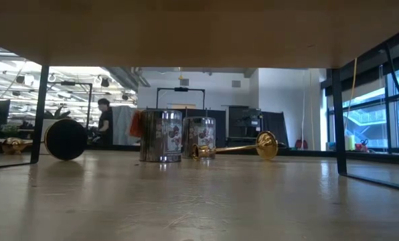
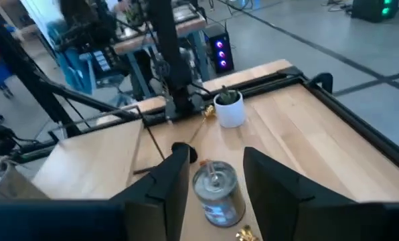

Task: Pick & Place candle stick holders
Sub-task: Put the top silver scented candle on the shelf

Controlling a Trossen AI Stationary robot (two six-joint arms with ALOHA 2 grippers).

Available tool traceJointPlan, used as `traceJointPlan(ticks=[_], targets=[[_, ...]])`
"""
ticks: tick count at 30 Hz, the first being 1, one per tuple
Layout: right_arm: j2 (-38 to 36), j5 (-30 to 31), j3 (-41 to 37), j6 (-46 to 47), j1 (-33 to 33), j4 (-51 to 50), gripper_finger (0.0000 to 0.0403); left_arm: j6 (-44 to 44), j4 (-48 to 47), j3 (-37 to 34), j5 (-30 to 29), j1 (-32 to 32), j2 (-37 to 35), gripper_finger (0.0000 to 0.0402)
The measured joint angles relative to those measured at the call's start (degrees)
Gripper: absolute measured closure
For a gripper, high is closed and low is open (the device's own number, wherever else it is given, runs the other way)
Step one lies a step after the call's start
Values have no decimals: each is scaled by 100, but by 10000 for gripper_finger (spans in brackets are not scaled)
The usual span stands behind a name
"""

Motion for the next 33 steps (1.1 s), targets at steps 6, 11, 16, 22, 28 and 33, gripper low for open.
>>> traceJointPlan(ticks=[6, 11, 16, 22, 28, 33], targets=[[16, -1931, -841, 684, -917, 2228, 259, 826, -10, 2, 473, -60, 25, 217], [14, -2546, -998, 970, -1143, 2706, 259, 1436, -93, -6, 277, -271, 198, 217], [10, -2990, -998, 1190, -1166, 2690, 259, 1641, -158, 24, -365, -468, 283, 215], [-58, -3705, -998, 1275, -1206, 2693, 259, 1114, -568, -10, -1618, -801, 1038, 198], [-73, -4179, -998, 1281, -1326, 2686, 259, 233, -425, -7, -1712, -938, 1739, 165], [-115, -4590, -996, 1219, -1394, 2694, 259, -278, -371, 2, -1244, -931, 1995, 160]])
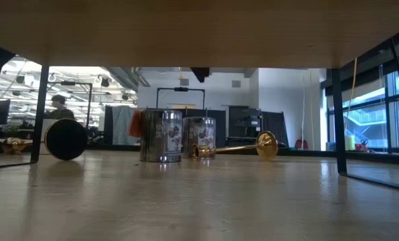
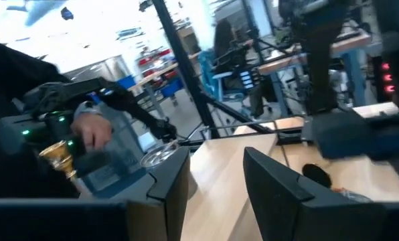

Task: Pick & Place candle stick holders
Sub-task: Put the top silver scented candle on the shelf

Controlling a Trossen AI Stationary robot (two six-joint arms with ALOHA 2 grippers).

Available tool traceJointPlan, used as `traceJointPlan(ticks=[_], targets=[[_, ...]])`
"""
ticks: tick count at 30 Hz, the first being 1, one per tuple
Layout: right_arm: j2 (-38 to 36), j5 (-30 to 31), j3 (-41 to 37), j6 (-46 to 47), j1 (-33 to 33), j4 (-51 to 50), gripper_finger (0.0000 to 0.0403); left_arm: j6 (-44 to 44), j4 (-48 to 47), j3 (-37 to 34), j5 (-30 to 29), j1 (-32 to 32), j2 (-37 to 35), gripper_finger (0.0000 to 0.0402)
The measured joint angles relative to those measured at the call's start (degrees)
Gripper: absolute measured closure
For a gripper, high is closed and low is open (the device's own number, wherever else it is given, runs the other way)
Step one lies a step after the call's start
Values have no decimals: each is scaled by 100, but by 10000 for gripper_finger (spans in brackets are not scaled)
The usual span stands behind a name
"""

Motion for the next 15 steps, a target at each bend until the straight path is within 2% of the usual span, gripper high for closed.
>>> traceJointPlan(ticks=[6, 11, 15], targets=[[2, -55, 0, -89, -1, -18, 259, 552, -92, -7, 495, -20, 136, 160], [4, -53, 0, -121, -2, -16, 259, 755, -44, -7, 126, -16, 136, 140], [4, -57, 0, -121, -2, -26, 259, 732, -63, -7, 62, -7, 136, 97]])
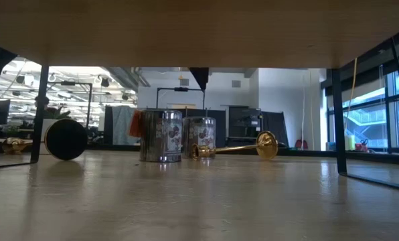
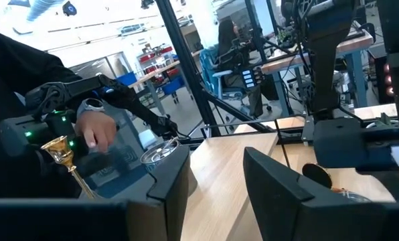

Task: Pick & Place candle stick holders
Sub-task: Put the top silver scented candle on the shelf

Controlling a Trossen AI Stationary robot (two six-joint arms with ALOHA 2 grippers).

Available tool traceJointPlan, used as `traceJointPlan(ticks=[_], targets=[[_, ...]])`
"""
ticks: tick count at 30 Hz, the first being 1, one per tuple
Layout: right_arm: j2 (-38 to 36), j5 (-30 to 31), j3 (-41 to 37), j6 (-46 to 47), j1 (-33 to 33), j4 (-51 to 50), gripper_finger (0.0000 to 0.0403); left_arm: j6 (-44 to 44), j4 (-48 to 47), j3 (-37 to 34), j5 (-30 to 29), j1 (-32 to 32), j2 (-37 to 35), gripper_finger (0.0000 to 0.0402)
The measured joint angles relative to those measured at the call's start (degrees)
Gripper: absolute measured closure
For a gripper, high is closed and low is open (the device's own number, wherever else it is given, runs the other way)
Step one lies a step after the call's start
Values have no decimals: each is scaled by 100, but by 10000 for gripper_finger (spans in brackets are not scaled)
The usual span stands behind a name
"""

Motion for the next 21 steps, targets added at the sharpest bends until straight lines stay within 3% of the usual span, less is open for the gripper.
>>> traceJointPlan(ticks=[6, 15, 21], targets=[[0, -13, 0, -10, 2, -95, 259, 54, 191, 7, 63, -59, 174, 11], [2, -13, 0, -176, 0, -390, 258, 68, 373, 2, -96, 38, 374, 3], [2, -39, 0, -258, 0, -611, 258, 170, 405, 2, 110, 194, 382, 2]])
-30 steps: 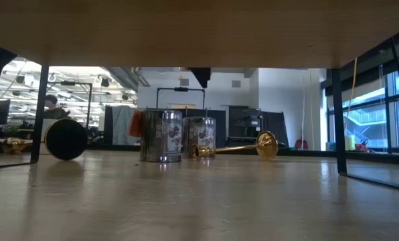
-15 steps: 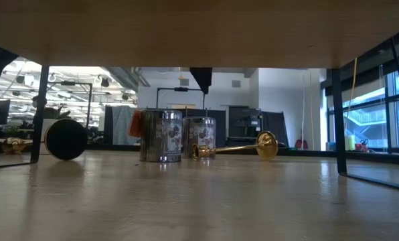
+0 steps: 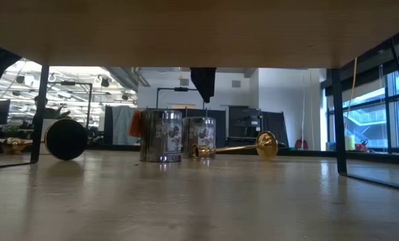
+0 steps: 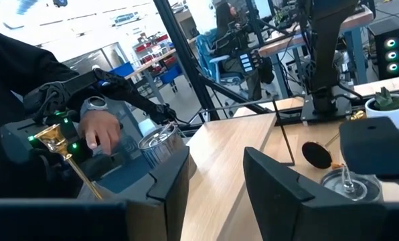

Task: Pick & Place candle stick holders
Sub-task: Put the top silver scented candle on the shelf

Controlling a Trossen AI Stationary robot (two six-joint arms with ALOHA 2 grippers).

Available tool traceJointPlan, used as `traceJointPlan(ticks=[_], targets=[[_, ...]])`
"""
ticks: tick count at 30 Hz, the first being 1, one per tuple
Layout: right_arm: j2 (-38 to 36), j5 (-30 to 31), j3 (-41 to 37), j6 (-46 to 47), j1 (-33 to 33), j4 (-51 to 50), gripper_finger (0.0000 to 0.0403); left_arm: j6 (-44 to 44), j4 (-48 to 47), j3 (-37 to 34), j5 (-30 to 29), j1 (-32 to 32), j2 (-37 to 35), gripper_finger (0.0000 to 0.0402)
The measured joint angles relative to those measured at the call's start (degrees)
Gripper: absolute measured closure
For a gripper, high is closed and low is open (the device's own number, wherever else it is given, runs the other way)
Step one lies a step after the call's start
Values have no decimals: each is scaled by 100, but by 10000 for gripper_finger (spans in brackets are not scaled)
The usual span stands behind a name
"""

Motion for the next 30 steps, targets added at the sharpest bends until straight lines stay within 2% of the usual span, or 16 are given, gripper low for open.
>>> traceJointPlan(ticks=[7, 10, 13, 15, 23, 30], targets=[[0, -15, 0, -43, 0, -70, 258, 967, -70, 0, 352, 102, 0, 2], [0, -15, 0, -43, 0, -70, 258, 1065, -76, 0, 467, 166, 0, 2], [0, -15, 0, -43, 0, -70, 258, 1350, -212, 1, 1010, 228, 10, 2], [0, -15, 0, -43, 0, -70, 258, 1475, -206, 7, 1140, 196, 74, 2], [2, -15, 0, -45, 2, -221, 258, 1270, -279, 4, 1002, 16, 350, 1], [2, -13, 0, -45, 9, -282, 258, 306, -275, 2, 1000, 45, 376, 1]])
